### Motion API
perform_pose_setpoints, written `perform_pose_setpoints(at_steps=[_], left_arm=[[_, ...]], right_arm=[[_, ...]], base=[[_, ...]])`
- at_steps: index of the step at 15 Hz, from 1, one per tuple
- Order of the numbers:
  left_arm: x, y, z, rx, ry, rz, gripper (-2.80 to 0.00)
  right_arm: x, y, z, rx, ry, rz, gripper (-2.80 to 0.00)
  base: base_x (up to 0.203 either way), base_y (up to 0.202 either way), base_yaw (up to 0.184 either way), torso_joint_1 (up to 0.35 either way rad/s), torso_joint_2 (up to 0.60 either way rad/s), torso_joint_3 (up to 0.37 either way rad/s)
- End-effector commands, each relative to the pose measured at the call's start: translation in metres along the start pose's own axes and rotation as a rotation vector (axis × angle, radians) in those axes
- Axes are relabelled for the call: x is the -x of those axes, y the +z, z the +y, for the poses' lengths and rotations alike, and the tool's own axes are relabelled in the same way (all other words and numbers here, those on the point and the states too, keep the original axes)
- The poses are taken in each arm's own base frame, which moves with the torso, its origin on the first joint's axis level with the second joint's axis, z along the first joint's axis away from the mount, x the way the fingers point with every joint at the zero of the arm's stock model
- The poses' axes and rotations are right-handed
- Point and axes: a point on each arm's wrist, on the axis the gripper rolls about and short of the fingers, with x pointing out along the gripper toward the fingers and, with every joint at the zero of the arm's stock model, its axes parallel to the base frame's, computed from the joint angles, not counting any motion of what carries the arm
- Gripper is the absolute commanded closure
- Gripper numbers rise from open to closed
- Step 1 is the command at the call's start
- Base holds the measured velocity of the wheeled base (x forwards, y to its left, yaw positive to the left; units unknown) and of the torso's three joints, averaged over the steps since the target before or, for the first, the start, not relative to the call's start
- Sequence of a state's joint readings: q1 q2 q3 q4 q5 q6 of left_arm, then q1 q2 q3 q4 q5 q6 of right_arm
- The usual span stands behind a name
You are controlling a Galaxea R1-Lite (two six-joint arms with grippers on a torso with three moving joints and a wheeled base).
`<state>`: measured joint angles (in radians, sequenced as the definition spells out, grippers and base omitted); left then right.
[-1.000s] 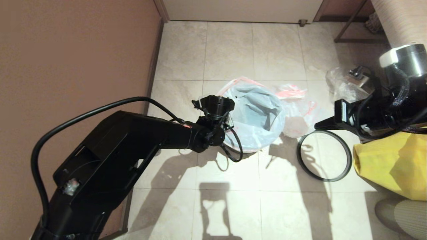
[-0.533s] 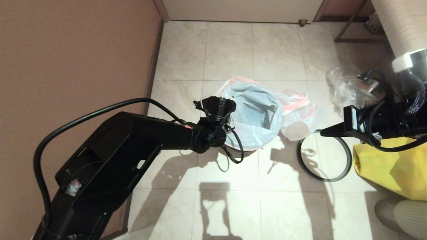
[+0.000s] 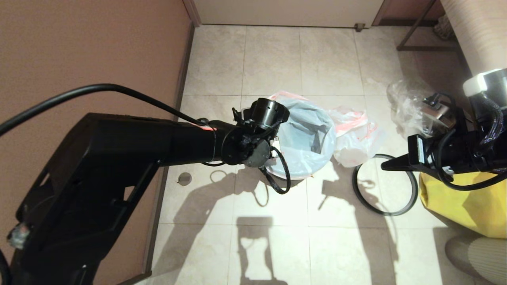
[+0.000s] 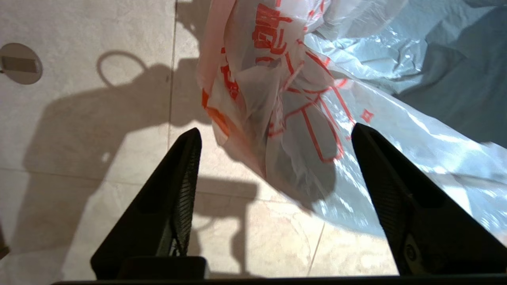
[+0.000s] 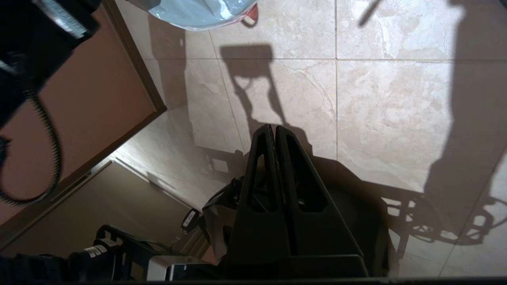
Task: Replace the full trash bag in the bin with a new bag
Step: Put the new garbage bag on the trash can
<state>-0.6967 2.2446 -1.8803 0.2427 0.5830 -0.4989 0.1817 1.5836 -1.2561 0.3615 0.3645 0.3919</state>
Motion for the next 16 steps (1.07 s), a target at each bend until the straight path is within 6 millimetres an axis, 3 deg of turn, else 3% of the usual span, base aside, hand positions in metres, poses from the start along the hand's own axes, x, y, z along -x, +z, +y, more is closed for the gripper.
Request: perform_pose_setpoints(at_steps=[1, 4, 5, 12, 16], left_arm=[[0.022, 0.020, 0.004, 0.040, -0.017, -0.036, -2.80], [0.026, 0.051, 0.022, 0.188, -0.021, -0.137, -2.74], [0.023, 0.058, 0.028, 0.218, -0.020, -0.170, 0.00], [0.016, 0.064, 0.037, 0.235, -0.003, -0.192, 0.00], [-0.012, 0.046, 0.029, 0.209, 0.019, -0.156, 0.00]], right_arm=[[-0.003, -0.003, -0.002, -0.003, 0.001, 0.005, 0.00], [-0.010, -0.003, -0.005, -0.011, 0.007, -0.010, 0.00], [-0.012, -0.003, -0.006, -0.013, 0.006, -0.006, 0.00], [-0.022, 0.000, -0.022, -0.048, -0.032, 0.001, 0.00], [-0.025, -0.005, -0.029, -0.058, -0.042, -0.001, 0.00]], base=[[0.000, 0.000, 0.000, 0.000, 0.00, 0.000], [0.000, 0.000, 0.000, 0.000, 0.00, 0.000], [0.000, 0.000, 0.000, 0.000, 0.00, 0.000], [0.000, 0.000, 0.000, 0.000, 0.00, 0.000], [0.000, 0.000, 0.000, 0.000, 0.00, 0.000]])
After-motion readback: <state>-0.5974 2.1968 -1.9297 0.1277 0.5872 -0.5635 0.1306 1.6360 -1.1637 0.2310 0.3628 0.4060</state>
